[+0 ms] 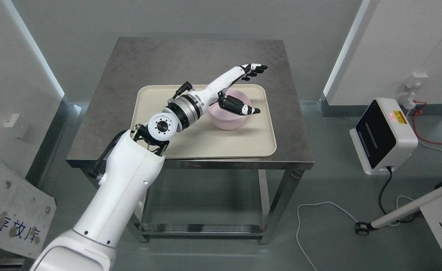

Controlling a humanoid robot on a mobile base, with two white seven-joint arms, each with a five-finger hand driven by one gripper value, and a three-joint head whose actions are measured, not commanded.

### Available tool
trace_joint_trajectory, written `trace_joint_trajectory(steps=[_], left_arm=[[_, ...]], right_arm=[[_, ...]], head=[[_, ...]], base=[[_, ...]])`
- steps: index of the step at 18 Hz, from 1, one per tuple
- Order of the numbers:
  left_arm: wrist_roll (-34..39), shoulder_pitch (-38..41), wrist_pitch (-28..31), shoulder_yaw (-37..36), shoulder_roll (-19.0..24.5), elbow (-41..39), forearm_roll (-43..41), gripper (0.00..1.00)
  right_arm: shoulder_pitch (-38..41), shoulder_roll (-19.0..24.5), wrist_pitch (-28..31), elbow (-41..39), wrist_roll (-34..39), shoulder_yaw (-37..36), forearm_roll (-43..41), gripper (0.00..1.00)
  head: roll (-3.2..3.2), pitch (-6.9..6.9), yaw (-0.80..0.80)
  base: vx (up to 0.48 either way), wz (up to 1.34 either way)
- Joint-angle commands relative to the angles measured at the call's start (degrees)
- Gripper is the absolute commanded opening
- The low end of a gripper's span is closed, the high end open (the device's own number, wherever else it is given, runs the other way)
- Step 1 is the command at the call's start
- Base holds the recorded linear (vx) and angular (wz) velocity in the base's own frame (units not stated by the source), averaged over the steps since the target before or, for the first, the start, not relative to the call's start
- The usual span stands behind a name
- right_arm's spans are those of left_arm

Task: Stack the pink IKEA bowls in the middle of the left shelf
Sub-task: 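Lift the bowl and lower it into the other pink bowl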

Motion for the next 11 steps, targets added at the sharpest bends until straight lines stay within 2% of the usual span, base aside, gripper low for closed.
trace_joint_trajectory(steps=[1,6,11], left_arm=[[-1.79,7.92,-2.77,5.54,0.92,-13.18,-6.33,0.92],[-2.92,7.84,-2.42,5.29,0.92,-10.46,-28.65,0.83],[-3.63,4.59,-2.42,3.44,0.92,-4.13,-37.65,0.73]], right_arm=[[0.0,-1.0,0.05,0.0,0.03,-0.53,0.44,1.0],[0.0,-1.0,0.05,0.0,0.03,-0.53,0.44,1.0],[0.0,-1.0,0.05,0.0,0.03,-0.53,0.44,1.0]], head=[[0.0,0.0,0.0],[0.0,0.0,0.0],[0.0,0.0,0.0]], base=[[0.0,0.0],[0.0,0.0],[0.0,0.0]])
